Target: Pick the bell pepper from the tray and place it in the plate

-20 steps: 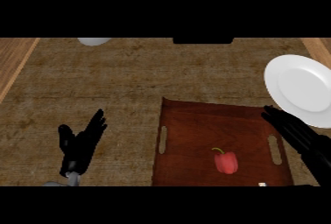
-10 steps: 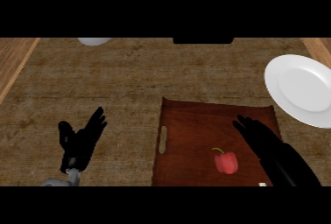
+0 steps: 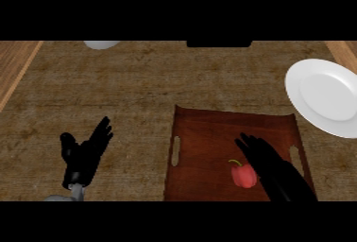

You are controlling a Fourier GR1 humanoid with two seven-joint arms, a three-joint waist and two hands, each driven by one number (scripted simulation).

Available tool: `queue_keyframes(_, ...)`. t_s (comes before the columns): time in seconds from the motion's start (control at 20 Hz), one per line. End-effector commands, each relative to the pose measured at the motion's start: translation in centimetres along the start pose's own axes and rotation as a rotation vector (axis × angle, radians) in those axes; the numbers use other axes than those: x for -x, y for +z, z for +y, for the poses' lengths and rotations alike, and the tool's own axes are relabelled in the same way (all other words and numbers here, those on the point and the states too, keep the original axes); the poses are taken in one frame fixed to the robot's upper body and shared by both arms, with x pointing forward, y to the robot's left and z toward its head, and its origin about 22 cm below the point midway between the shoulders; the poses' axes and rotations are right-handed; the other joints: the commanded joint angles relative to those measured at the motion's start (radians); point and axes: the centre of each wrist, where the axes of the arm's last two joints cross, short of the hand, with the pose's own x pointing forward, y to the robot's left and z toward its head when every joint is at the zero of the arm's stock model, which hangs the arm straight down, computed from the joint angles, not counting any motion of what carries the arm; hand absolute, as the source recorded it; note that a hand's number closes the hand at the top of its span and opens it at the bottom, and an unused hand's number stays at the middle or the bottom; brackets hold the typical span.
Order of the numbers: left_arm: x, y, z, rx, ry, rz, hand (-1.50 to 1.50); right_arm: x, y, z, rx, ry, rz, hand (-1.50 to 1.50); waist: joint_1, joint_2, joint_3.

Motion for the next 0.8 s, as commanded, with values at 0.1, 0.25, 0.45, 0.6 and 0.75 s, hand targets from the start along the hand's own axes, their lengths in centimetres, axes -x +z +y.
queue_keyframes(0.1, -1.1, 0.6, 0.5, 0.004, 0.020, 0.005, 0.00, 0.7, -1.7, 1.3, 0.021, 0.082, 0.048, -1.50, 0.002, 0.000, 0.000)
queue_keyframes(0.25, -0.4, -0.6, -0.4, 0.009, 0.005, 0.007, 0.00, 1.5, -1.5, 4.0, 0.024, 0.116, 0.069, -1.50, -0.001, 0.001, 0.000)
queue_keyframes(0.45, -0.1, 0.2, -0.4, 0.016, -0.013, 0.015, 0.00, 0.3, -1.9, 3.5, -0.002, 0.130, 0.098, -1.50, 0.000, 0.000, 0.000)
queue_keyframes(0.6, -0.1, -1.3, 0.3, 0.000, -0.011, -0.007, 0.00, 0.6, -2.5, 4.3, 0.001, 0.107, 0.088, -1.50, 0.000, 0.001, 0.000)
queue_keyframes(0.75, -0.3, -0.4, 2.2, 0.002, 0.003, -0.006, 0.00, 2.1, -2.4, 4.5, -0.057, 0.134, 0.102, -1.50, 0.001, 0.001, 0.000)
